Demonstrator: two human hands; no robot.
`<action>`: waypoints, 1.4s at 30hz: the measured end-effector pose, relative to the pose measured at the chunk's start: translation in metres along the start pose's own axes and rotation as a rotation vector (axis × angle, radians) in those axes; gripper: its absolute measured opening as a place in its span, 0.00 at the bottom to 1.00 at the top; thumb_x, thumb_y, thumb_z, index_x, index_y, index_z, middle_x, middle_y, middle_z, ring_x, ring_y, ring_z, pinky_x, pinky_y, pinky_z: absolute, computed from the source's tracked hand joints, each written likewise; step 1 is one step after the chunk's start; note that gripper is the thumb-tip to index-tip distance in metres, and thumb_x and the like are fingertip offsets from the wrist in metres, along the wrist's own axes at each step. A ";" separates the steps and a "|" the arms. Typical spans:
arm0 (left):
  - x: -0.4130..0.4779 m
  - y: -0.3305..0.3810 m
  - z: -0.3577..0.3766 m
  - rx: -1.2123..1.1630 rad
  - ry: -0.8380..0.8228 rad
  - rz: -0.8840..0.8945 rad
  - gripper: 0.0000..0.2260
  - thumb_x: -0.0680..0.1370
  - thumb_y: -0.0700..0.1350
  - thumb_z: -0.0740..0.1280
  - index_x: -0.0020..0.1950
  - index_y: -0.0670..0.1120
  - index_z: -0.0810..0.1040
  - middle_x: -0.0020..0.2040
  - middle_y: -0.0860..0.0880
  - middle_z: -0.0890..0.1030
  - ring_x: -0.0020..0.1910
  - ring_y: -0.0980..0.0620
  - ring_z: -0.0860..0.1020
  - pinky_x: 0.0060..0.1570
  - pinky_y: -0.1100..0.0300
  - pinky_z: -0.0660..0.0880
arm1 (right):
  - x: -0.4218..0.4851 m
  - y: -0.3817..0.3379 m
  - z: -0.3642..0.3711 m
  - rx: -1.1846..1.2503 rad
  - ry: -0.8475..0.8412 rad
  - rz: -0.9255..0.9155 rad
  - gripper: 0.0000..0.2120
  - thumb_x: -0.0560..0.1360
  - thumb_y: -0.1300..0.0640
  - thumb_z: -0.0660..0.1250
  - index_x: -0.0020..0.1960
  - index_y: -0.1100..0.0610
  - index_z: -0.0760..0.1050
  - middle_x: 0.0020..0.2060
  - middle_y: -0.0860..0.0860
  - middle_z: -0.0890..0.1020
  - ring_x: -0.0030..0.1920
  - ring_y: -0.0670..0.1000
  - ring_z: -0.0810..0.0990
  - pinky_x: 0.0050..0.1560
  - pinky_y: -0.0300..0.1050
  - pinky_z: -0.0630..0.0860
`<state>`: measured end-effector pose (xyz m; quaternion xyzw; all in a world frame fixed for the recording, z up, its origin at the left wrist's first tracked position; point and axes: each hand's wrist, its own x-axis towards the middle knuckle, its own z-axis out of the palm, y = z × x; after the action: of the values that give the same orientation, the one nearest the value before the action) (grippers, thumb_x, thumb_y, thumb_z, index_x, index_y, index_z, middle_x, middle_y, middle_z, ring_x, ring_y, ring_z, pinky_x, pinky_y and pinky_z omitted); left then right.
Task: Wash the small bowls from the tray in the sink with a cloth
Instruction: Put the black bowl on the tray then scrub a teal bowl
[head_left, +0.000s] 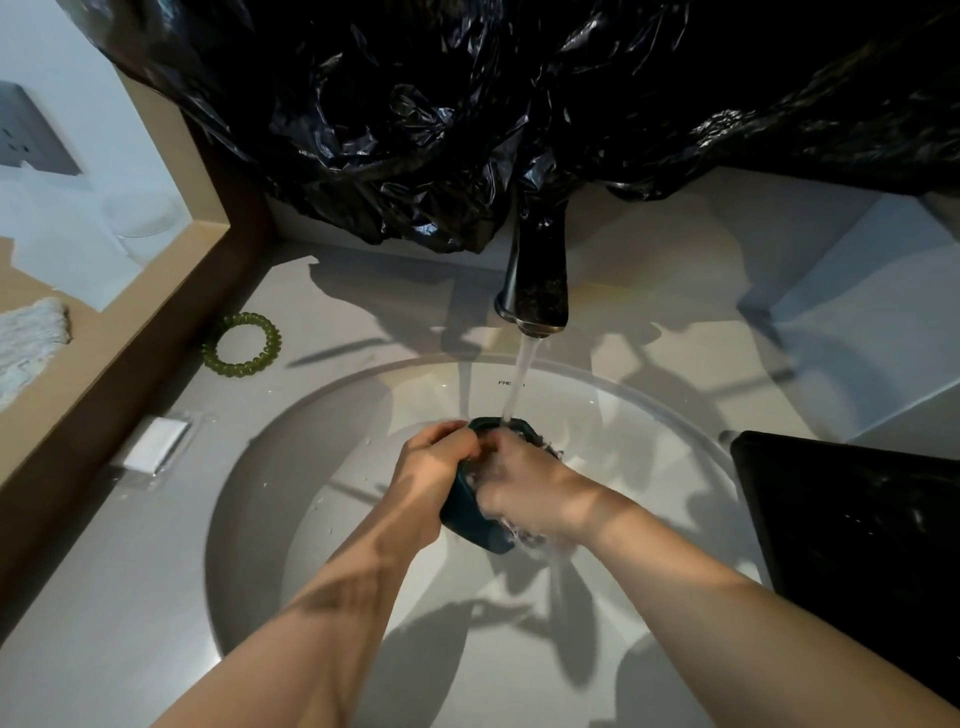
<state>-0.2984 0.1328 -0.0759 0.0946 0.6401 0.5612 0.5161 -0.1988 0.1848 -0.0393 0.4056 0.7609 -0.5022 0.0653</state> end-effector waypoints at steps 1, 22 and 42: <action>0.000 -0.001 0.001 0.000 -0.001 0.001 0.07 0.71 0.34 0.65 0.45 0.43 0.80 0.39 0.42 0.81 0.41 0.43 0.79 0.43 0.54 0.76 | -0.003 0.001 -0.002 -0.067 -0.045 0.003 0.15 0.72 0.60 0.62 0.57 0.54 0.69 0.41 0.52 0.77 0.44 0.51 0.76 0.42 0.43 0.75; 0.000 -0.001 0.000 0.140 -0.063 0.007 0.21 0.59 0.40 0.65 0.51 0.48 0.75 0.43 0.41 0.80 0.42 0.42 0.79 0.42 0.52 0.77 | -0.005 0.006 -0.003 -0.522 -0.106 0.022 0.07 0.75 0.62 0.61 0.51 0.56 0.76 0.44 0.52 0.77 0.46 0.53 0.76 0.44 0.42 0.74; 0.000 0.000 0.004 -0.027 0.036 -0.029 0.11 0.71 0.32 0.62 0.48 0.46 0.69 0.38 0.42 0.75 0.36 0.45 0.74 0.33 0.58 0.71 | 0.001 -0.007 -0.009 -0.971 0.049 -0.079 0.12 0.76 0.63 0.61 0.58 0.60 0.75 0.55 0.56 0.79 0.56 0.57 0.77 0.54 0.44 0.70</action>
<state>-0.2950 0.1349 -0.0754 0.0683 0.6428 0.5640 0.5139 -0.2021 0.1917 -0.0304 0.3110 0.9233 -0.0818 0.2098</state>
